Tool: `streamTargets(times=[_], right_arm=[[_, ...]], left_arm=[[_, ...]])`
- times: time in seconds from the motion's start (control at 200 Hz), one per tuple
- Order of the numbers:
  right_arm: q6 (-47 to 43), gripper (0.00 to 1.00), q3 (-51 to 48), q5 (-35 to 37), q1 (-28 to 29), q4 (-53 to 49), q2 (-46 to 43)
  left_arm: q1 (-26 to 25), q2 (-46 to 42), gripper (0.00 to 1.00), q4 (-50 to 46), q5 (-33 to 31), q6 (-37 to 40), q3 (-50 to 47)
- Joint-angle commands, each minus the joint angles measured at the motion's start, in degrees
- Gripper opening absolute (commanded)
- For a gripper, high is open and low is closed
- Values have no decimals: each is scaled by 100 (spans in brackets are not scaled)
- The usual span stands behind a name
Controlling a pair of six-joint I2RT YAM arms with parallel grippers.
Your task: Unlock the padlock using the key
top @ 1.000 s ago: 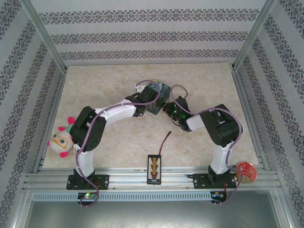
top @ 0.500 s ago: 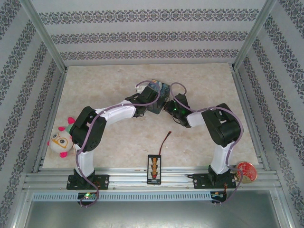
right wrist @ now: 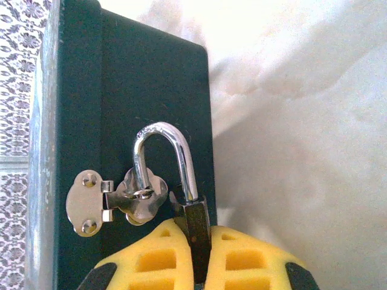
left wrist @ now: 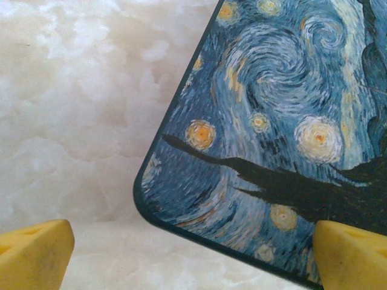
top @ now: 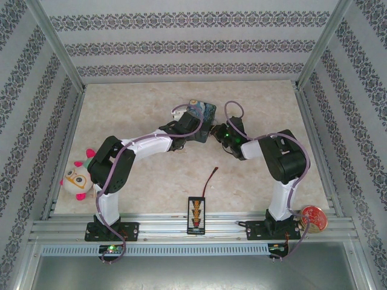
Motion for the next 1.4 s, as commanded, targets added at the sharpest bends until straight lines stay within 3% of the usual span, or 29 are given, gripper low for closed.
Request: streamTargets(times=[0.0, 0.22, 0.72, 1.119, 1.314, 1.394], right_arm=[[324, 0, 256, 279, -328, 475, 247], [95, 0, 474, -362, -301, -137, 261], [434, 0, -557, -2782, -560, 575, -279], [1099, 0, -1036, -3705, -806, 2590, 36], [2116, 0, -1070, -3927, -844, 4229, 560], [2139, 0, -1055, -3981, -850, 4266, 633]], left_arm=[[-25, 13, 99, -748, 44, 25, -308], [7, -59, 99, -751, 17, 14, -394], [159, -544, 99, -714, -106, 244, -424], [-109, -1037, 99, -719, -37, 818, 60], [-476, -505, 99, -899, -144, 1258, 678], [-558, -131, 99, -1113, -159, 1334, 932]])
